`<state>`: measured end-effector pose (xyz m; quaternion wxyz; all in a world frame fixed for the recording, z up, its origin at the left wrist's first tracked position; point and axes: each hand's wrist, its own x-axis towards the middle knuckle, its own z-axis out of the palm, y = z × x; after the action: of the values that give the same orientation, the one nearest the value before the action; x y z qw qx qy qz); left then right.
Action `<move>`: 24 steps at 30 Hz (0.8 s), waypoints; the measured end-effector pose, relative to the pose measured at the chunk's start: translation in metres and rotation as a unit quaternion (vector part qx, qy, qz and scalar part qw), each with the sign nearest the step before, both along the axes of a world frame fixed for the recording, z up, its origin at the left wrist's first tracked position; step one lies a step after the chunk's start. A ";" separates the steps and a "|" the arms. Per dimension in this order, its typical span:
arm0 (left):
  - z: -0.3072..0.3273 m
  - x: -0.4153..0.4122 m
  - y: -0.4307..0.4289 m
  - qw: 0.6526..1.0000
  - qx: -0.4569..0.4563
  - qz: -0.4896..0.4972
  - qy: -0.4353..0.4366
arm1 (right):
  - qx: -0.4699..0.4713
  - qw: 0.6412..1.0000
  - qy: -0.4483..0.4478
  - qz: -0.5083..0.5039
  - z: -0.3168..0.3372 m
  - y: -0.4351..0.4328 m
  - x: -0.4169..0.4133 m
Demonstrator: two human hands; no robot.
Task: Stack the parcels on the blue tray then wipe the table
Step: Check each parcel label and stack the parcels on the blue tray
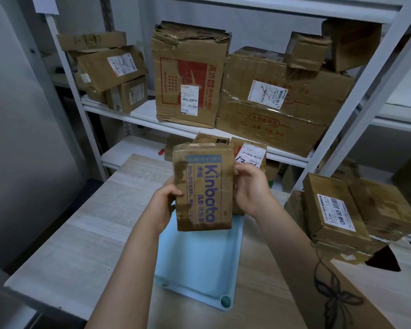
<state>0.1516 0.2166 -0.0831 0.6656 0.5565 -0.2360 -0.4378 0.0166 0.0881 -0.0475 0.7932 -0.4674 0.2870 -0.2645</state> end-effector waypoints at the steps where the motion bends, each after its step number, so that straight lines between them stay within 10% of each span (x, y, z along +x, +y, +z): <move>1: -0.001 0.002 0.000 1.000 -0.004 0.002 -0.007 | 0.018 1.000 -0.003 -0.004 0.001 -0.001 0.000; 24: -0.028 0.033 0.009 0.988 0.127 -0.044 0.078 | 0.097 0.984 0.137 -0.058 -0.047 0.003 0.015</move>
<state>0.1849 0.2259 -0.1113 0.5858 0.5902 -0.1500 -0.5348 0.0318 0.0912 -0.0942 0.7711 -0.4025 0.4442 -0.2147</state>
